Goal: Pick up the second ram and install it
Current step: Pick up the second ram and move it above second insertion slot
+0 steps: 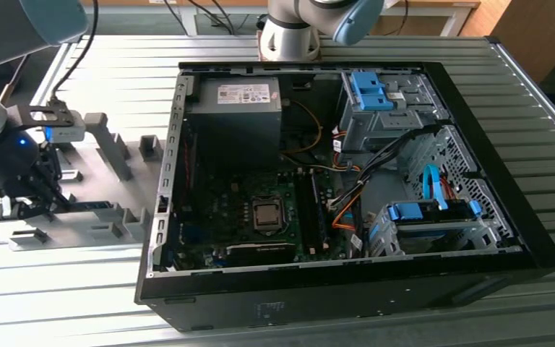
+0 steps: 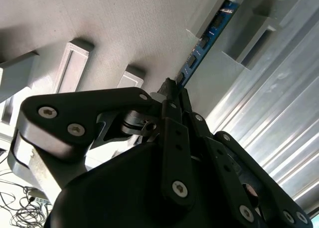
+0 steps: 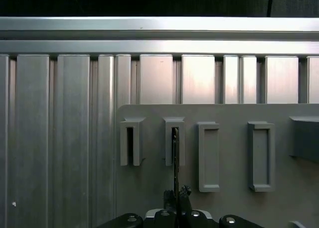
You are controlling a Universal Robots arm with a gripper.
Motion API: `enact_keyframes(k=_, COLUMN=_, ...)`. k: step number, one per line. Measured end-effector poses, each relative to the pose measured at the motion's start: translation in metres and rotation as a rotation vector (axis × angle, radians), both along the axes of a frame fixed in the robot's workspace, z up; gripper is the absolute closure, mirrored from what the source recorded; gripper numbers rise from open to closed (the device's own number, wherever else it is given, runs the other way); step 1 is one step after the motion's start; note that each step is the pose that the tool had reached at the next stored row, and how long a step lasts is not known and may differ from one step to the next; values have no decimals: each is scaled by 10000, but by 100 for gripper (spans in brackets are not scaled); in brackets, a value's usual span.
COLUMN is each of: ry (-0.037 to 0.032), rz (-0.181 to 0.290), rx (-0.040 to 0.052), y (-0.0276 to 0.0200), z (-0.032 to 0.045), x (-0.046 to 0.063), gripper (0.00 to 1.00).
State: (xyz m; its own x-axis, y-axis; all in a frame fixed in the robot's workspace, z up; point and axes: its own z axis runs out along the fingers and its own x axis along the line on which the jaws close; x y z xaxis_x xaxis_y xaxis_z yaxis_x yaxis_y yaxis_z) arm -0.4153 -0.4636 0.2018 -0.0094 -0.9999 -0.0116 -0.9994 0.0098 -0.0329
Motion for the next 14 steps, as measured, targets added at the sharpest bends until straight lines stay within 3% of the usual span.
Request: enact_keyframes(k=14, ry=-2, rz=0, rx=1, y=0, z=43, x=0, gripper=86)
